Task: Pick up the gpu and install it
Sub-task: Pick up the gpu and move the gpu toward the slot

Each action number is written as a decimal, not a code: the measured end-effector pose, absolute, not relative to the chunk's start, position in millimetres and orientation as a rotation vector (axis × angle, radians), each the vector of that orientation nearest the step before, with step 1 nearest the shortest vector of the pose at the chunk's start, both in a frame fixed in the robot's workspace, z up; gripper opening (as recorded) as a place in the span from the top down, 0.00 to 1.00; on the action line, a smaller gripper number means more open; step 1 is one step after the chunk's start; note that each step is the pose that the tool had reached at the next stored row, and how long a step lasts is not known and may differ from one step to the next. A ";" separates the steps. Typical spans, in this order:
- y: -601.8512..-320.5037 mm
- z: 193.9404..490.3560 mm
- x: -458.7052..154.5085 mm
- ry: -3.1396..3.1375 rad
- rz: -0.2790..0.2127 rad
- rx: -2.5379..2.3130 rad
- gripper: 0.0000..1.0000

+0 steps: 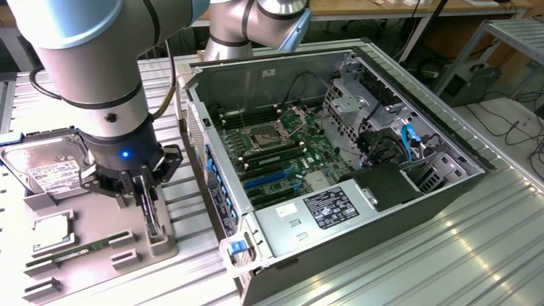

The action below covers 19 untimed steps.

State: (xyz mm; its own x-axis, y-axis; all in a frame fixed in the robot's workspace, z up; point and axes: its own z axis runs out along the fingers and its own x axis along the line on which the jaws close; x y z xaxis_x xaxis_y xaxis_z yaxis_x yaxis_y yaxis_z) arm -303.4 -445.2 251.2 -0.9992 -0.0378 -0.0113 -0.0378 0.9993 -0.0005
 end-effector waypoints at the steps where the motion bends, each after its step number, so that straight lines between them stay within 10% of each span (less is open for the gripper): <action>1: -445.2 252.0 -303.5 3.130 0.000 -0.059 0.73; 19: -445.2 268.2 -303.4 3.130 0.000 -0.059 0.73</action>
